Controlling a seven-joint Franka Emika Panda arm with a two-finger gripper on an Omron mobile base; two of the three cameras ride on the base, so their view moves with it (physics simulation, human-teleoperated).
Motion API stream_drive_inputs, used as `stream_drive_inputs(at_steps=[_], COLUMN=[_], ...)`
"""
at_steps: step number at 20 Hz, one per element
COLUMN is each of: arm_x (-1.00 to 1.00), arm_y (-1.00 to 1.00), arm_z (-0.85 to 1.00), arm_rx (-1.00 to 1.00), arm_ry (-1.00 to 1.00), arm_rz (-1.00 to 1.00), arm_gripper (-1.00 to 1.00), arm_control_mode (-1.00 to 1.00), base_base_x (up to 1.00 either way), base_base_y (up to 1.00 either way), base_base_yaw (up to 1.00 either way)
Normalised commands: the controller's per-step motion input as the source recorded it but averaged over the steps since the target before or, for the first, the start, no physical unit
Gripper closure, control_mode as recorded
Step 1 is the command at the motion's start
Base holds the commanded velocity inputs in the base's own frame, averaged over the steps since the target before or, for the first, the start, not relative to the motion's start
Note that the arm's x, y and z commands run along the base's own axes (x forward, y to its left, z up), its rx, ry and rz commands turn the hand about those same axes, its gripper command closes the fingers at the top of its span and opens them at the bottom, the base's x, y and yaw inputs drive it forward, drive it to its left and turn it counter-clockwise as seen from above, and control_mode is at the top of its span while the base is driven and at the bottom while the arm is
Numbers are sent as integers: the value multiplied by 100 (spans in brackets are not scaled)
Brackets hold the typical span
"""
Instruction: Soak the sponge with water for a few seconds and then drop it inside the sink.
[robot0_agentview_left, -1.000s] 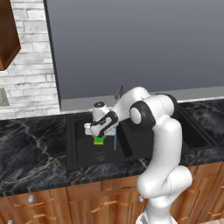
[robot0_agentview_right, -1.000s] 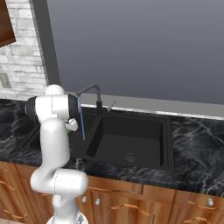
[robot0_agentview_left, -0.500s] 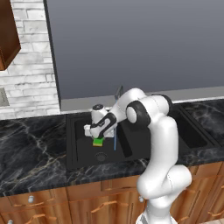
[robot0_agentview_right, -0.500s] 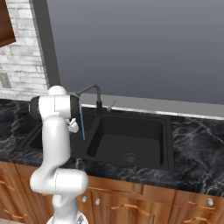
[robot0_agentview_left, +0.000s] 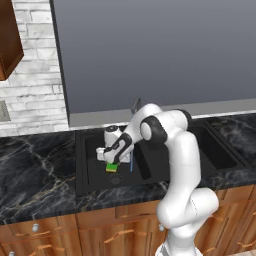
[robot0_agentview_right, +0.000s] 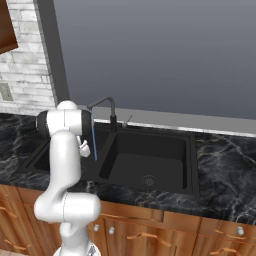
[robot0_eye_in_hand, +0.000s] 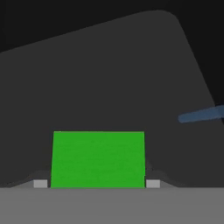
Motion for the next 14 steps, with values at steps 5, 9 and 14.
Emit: stream_drive_inputs(at_steps=[5, 9, 14], arm_x=[2, 6, 3], arm_y=[0, 0, 0], arm_z=[-40, -43, -32], arm_rx=[0, 0, 0], arm_ry=[0, -1, -3], arm_rz=[-3, -3, -3], arm_gripper=[100, 100, 100], arm_control_mode=[-100, -100, -100], base_base_x=[0, 0, 0], base_base_y=[0, 0, 0], base_base_yaw=[0, 0, 0])
